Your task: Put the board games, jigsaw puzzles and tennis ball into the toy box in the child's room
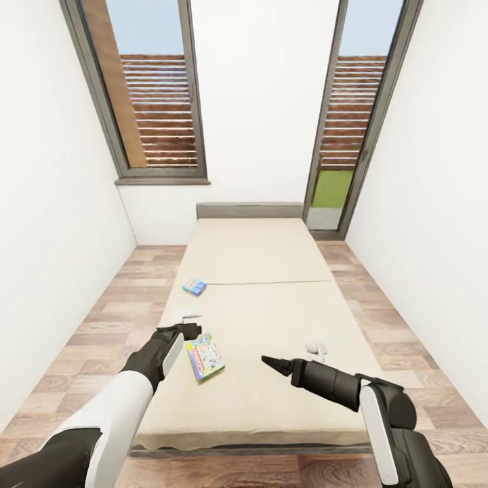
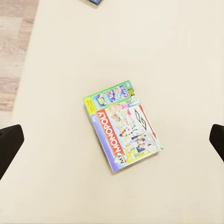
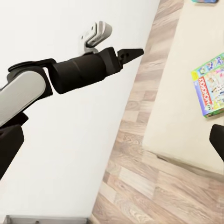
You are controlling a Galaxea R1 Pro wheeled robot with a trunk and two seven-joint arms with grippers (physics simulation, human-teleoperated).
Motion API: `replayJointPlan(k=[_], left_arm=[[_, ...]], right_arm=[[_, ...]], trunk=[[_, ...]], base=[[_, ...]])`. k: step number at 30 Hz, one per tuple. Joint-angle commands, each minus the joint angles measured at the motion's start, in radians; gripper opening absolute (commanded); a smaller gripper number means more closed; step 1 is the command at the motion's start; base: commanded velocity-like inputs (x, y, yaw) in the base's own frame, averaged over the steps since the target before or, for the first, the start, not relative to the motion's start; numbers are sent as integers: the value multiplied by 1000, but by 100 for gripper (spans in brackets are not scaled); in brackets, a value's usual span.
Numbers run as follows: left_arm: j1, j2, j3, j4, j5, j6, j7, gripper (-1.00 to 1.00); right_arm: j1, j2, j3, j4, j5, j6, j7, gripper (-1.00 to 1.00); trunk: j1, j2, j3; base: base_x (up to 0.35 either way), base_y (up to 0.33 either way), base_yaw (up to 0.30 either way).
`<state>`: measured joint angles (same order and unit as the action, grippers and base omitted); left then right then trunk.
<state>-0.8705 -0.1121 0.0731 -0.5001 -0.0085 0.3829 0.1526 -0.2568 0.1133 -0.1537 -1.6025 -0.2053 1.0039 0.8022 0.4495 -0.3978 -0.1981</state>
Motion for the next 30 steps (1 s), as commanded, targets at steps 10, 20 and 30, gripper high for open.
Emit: replayJointPlan(k=[10,20,30], left_arm=[[-1,-1,5,-1,-1,5,1,100],[-1,-5,5,-1,-2,4,1,100],[-1,-10,5,-1,-2,4,1,100]], right_arm=[[0,1,-26,0,3,9,43,100],[1,1,-30,1,3,7,47,100],[3,0,-63,1,3,6,48,100]], trunk=[[1,-2,-17],[1,-2,-33],[1,-2,-48]], base=[[0,0,88],[0,0,87],[0,0,42]])
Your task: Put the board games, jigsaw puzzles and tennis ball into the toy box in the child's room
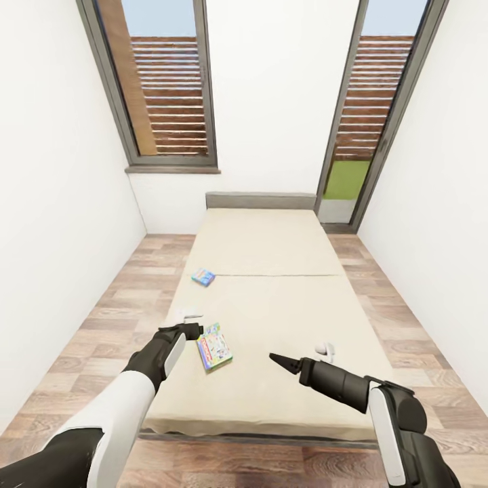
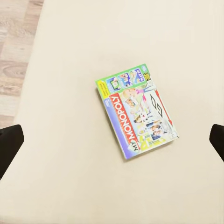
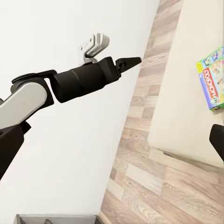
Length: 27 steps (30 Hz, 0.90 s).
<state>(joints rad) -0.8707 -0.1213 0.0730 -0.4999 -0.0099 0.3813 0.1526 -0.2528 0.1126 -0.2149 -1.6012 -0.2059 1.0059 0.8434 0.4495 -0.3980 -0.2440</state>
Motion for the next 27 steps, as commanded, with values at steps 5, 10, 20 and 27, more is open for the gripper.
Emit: replayJointPlan(k=[5,10,20,27], left_arm=[[-1,-1,5,-2,-1,5,1,100],[-1,-1,5,-2,-1,5,1,100],[-1,-1,5,-2,-1,5,1,100],[-1,-1,5,-2,-1,5,1,100]], right_arm=[[1,1,-13,0,3,0,7,100],[2,2,-16,0,3,-3,8,100],[3,3,-16,0,3,-4,7,100],[3,4,-11,0,3,-4,7,100]], trunk=[[1,-2,-4],[1,-2,-5],[1,-2,-5],[1,-2,-7]], base=[[0,0,3],[0,0,-115],[0,0,-97],[0,0,-26]])
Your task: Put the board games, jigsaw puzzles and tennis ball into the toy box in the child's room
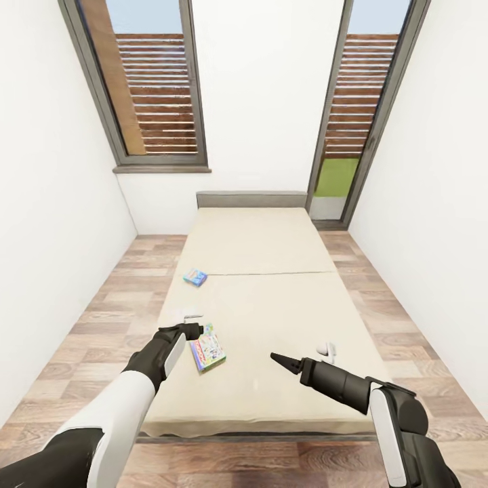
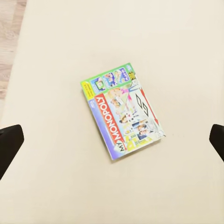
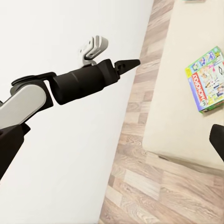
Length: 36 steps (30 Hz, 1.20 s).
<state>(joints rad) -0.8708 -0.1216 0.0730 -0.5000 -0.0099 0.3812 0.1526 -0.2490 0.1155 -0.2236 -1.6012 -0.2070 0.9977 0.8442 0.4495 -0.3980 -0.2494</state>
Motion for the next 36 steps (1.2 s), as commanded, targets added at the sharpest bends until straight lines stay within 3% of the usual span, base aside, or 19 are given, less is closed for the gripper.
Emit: replayJointPlan(k=[1,36], left_arm=[[-1,-1,5,-2,-1,5,1,100],[-1,-1,5,-2,-1,5,1,100]], right_arm=[[-1,1,-2,0,4,4,7,100],[-1,5,4,0,3,5,6,100]], trunk=[[1,-2,-3],[1,-2,-54]], base=[[0,0,-54],[0,0,-70]])
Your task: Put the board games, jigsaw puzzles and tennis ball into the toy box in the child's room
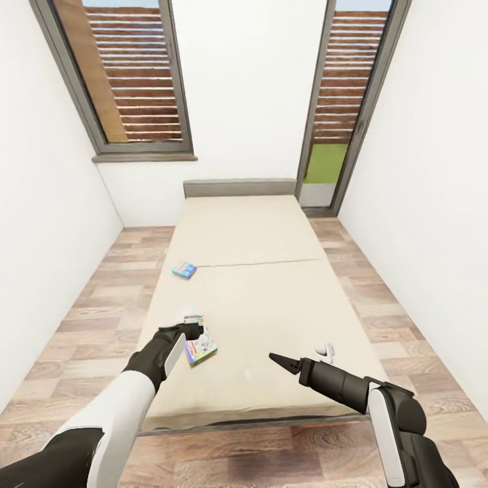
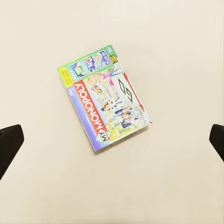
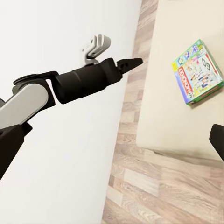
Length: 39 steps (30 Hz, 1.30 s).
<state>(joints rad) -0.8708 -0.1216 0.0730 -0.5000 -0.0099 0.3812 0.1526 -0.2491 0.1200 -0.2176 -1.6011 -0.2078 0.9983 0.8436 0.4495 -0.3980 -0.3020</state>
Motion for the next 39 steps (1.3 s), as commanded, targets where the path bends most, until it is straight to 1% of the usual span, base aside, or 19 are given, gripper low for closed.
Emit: replayJointPlan(k=[1,39], left_arm=[[-1,-1,5,-2,-1,5,1,100],[-1,-1,5,-2,-1,5,1,100]], right_arm=[[-1,1,-2,0,4,4,7,100],[-1,3,-2,0,4,2,6,100]], trunk=[[0,-2,-3],[0,-2,-66]], base=[[0,0,-13],[0,0,-1]])
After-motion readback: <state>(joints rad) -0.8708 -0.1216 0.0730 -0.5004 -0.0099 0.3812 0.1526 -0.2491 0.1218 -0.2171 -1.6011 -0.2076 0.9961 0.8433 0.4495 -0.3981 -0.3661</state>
